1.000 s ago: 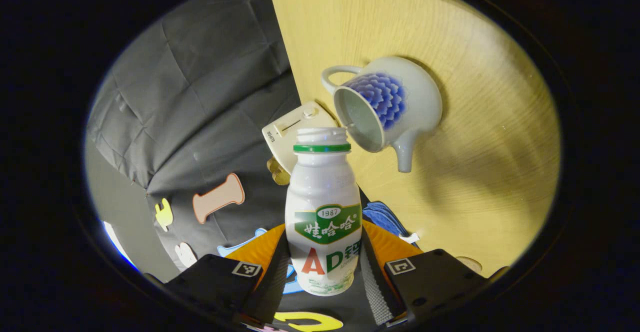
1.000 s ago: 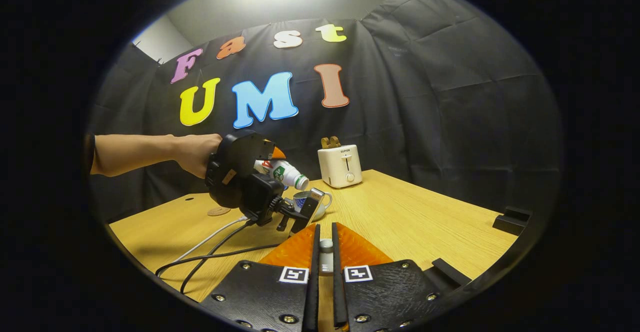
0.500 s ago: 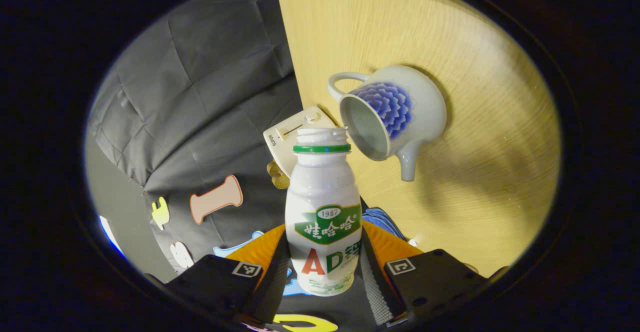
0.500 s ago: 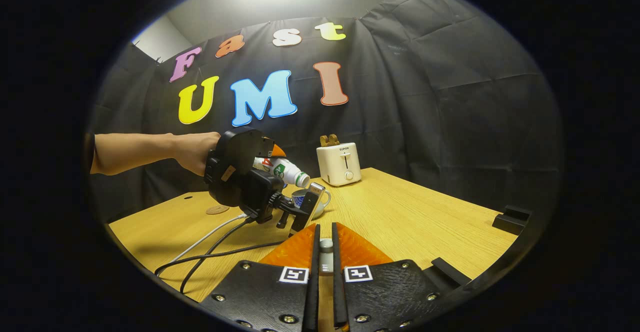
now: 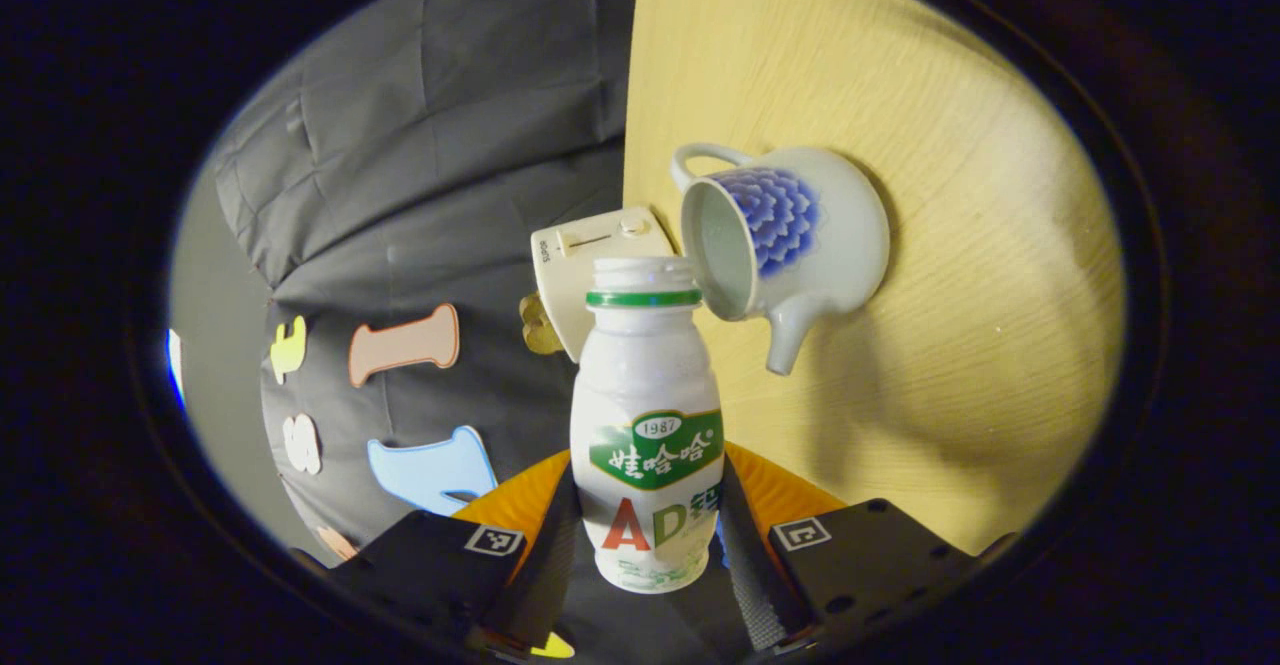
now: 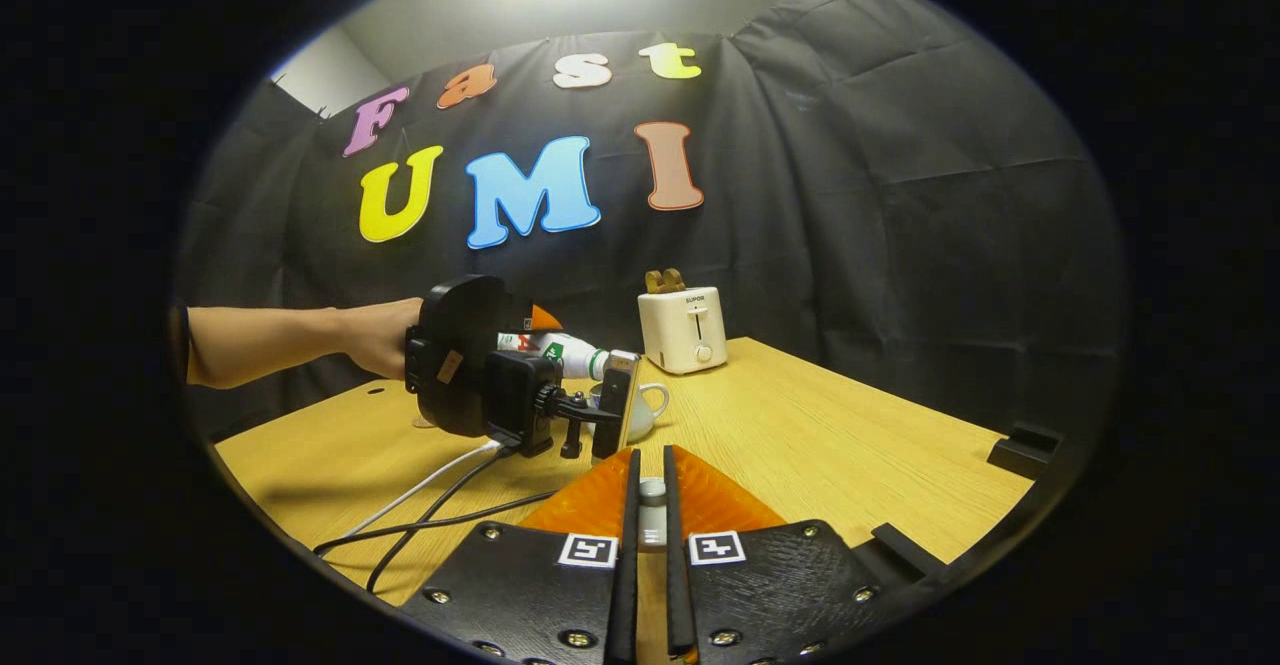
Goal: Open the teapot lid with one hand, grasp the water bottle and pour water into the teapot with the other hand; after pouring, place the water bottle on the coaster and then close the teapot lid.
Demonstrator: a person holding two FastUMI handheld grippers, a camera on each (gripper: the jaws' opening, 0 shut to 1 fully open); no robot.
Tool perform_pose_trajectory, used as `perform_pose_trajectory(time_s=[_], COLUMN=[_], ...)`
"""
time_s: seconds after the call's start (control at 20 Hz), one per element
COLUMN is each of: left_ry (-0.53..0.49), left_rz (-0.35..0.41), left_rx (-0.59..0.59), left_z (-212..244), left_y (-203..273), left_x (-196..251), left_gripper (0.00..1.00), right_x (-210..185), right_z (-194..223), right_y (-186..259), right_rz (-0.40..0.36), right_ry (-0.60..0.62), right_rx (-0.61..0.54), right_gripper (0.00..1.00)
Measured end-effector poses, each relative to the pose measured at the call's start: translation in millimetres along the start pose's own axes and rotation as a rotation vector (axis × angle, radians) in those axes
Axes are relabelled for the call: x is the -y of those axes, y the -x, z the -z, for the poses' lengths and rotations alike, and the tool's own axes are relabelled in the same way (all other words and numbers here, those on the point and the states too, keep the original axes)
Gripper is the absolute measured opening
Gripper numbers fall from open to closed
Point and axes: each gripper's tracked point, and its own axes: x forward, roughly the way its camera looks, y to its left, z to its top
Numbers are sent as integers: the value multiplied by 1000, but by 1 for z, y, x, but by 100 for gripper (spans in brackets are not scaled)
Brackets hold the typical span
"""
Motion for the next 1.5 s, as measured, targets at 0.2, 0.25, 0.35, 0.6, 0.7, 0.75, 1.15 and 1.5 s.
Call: perform_pose_trajectory(time_s=[0.2, 0.25, 0.35, 0.6, 0.7, 0.75, 1.15, 1.5], left_ry=[112, 141, 232, 418, 529, 588, 1028, 1305], left_rz=[-7, -15, -26, -41, -57, -71, -155, -192], left_rx=[7, 12, 18, 18, 20, 21, 88, 125], left_z=[7, 8, 13, 27, 35, 41, 73, 113], left_y=[-3, -1, 4, 18, 23, 23, 50, 70], left_x=[11, 10, 12, 21, 20, 18, 14, 6], left_gripper=[81, 81, 82, 81, 81, 81, 77, 75], right_x=[-8, -9, -14, -29, -32, -33, -44, -48], right_z=[-3, -3, -5, -6, -9, -9, -20, -41], right_y=[-2, -3, -8, -28, -38, -46, -124, -203], right_rz=[-1, -1, -7, -31, -38, -40, -80, -49], right_ry=[35, 45, 63, 82, 89, 92, 122, 182], right_rx=[-3, -4, -7, -22, -24, -27, -52, -40], right_gripper=[12, 12, 12, 12, 12, 12, 12, 12])
